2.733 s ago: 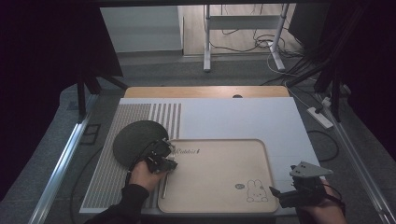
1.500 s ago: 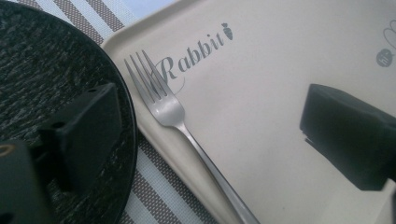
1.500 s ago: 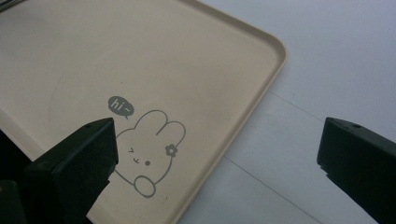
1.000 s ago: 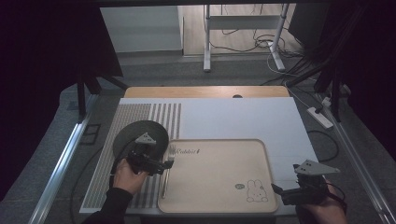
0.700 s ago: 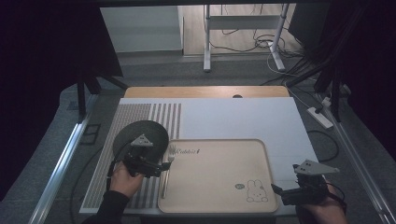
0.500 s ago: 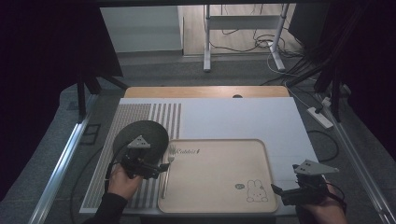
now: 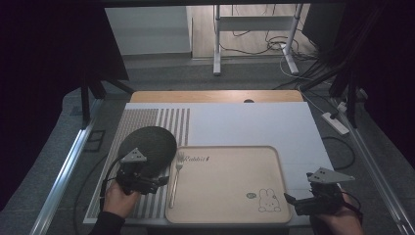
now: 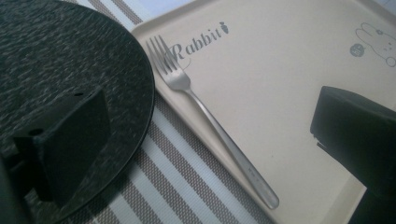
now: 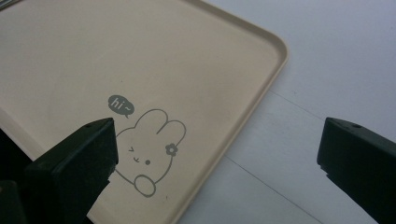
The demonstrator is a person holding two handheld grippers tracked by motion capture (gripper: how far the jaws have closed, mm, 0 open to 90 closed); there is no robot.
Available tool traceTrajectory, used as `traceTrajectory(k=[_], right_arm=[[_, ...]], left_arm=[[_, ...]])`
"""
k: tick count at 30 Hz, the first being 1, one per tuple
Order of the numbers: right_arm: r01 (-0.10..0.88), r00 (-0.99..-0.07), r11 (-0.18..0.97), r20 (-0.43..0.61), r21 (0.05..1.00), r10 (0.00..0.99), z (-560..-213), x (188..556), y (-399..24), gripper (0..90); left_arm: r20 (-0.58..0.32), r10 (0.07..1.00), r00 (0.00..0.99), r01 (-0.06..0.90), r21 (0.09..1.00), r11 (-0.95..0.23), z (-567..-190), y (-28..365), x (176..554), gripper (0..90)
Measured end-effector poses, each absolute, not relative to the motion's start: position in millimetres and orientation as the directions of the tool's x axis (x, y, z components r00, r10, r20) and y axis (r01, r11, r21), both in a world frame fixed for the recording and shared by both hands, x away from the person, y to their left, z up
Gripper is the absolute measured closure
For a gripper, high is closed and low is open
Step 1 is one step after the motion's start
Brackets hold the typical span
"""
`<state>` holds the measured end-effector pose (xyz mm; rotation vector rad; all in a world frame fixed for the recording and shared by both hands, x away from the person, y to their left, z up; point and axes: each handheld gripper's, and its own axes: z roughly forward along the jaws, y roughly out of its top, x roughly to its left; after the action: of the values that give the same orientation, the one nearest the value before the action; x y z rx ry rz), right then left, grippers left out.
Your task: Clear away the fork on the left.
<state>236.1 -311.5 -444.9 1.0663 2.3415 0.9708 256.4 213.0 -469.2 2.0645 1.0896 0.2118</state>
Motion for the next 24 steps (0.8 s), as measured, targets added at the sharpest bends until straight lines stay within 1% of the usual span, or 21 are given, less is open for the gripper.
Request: traceTrajectory(k=[24], right_arm=[[0.505, -0.626, 0.466, -0.064, 0.726, 0.777, -445, 236, -312, 0.0]], left_arm=[[-0.249, 0.791, 0.559, 0.646, 0.729, -0.227, -471, 246, 221, 0.0]])
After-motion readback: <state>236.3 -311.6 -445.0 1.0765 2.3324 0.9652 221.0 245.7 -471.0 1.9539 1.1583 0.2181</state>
